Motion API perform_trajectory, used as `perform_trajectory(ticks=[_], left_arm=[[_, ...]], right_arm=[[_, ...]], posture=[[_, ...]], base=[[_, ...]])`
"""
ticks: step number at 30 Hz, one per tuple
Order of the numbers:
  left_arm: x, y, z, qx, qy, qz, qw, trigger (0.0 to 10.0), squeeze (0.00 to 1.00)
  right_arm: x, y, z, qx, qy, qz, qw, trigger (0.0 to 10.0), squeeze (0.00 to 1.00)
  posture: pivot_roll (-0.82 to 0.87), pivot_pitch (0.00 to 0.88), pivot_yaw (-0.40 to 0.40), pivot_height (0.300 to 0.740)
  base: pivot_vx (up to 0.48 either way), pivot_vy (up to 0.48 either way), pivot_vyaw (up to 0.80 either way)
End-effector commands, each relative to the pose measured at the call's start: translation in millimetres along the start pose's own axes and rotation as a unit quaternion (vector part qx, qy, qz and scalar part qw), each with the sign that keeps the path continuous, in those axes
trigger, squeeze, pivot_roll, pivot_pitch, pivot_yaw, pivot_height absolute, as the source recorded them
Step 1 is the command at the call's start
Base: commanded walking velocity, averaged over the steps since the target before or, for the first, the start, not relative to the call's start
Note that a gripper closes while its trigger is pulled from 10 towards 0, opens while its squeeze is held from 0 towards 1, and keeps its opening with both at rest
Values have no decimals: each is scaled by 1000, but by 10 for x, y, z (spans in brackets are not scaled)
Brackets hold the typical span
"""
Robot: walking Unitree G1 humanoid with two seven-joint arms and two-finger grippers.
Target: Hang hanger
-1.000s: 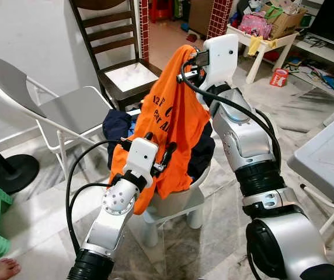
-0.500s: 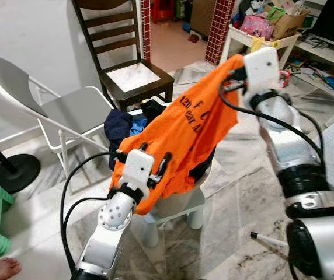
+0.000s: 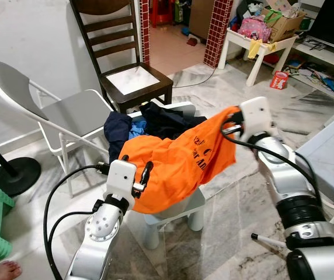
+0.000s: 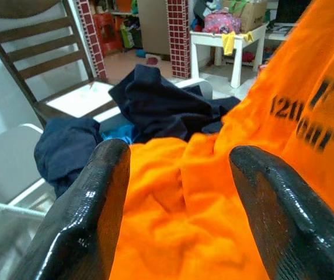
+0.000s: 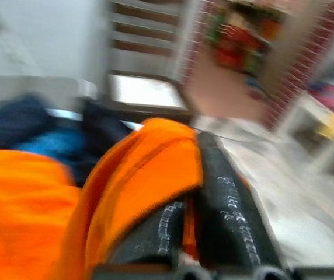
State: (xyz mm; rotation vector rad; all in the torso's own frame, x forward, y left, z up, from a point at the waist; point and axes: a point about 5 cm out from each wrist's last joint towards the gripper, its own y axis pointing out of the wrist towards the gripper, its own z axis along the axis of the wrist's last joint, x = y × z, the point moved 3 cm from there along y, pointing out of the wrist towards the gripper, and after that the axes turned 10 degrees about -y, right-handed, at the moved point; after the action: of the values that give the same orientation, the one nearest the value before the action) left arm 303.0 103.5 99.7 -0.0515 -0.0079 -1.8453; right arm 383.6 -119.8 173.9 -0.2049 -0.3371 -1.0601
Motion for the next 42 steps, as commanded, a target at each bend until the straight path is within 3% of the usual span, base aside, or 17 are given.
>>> perform_trajectory(ticks=[1,6,8,13,17,19,21,23,25,26,27,33,37,40,42], left_arm=[[-40,2,-41,-15,2,-2,1000,10000,0],[61,-12,16,-7,-10,-37,999,10000,0],[75,-46,-42,-16,4,-39,999,10000,0],[-16,-118,-193,-44,21,-3,999,10000,0],[-209,-82,-180,-47,31,36,998,10000,0],[-241,-73,-161,-43,32,41,998,10000,0],[-372,-30,-49,-21,17,41,999,10000,0],[-351,-23,-27,-16,8,27,999,10000,0],[-278,-16,-6,-14,-4,-3,1000,10000,0],[-128,-26,49,-6,-13,-60,998,10000,0],[-75,-33,89,0,-11,-75,997,10000,0],[-24,-88,136,17,2,-75,997,10000,0],[106,-196,45,-1,-19,-109,994,10000,0],[307,-305,3,-19,-33,-161,986,10000,0],[334,-321,-8,-24,-34,-168,985,10000,0]], right_arm=[[-245,-8,205,44,23,82,995,0,0],[-610,-30,459,87,67,181,977,0,0],[-771,-15,512,92,74,206,971,0,0],[-1039,92,574,85,89,201,972,0,0],[-1206,47,749,107,101,242,959,0,0],[-1205,47,756,109,102,243,958,0,0],[-1131,70,751,108,98,233,962,0,0],[-1114,74,745,107,97,230,962,0,0],[-1095,80,733,104,95,226,964,0,0],[-1070,90,723,101,93,220,966,0,0],[-1051,101,714,99,90,214,968,0,0],[-917,212,637,77,73,156,982,0,0],[-836,270,590,68,67,124,988,0,0],[-792,326,542,61,64,100,991,0,0],[-788,338,537,60,62,96,992,0,0]], posture=[[-6,19,-17,740],[0,17,-26,740],[7,18,-34,740],[13,22,-41,740],[16,22,-46,740],[15,23,-46,740],[11,22,-46,740],[7,23,-44,740],[6,22,-44,740],[6,22,-44,740],[4,25,-42,740],[1,32,-38,740],[3,37,-39,740],[10,44,-39,740],[10,44,-39,740]], base=[[0,0,0],[0,0,0],[0,0,0],[0,0,0],[0,0,0],[0,0,0],[0,0,0],[0,0,0],[0,0,0],[0,0,0],[0,0,0],[0,0,0],[0,0,0],[0,0,0],[0,0,0]])
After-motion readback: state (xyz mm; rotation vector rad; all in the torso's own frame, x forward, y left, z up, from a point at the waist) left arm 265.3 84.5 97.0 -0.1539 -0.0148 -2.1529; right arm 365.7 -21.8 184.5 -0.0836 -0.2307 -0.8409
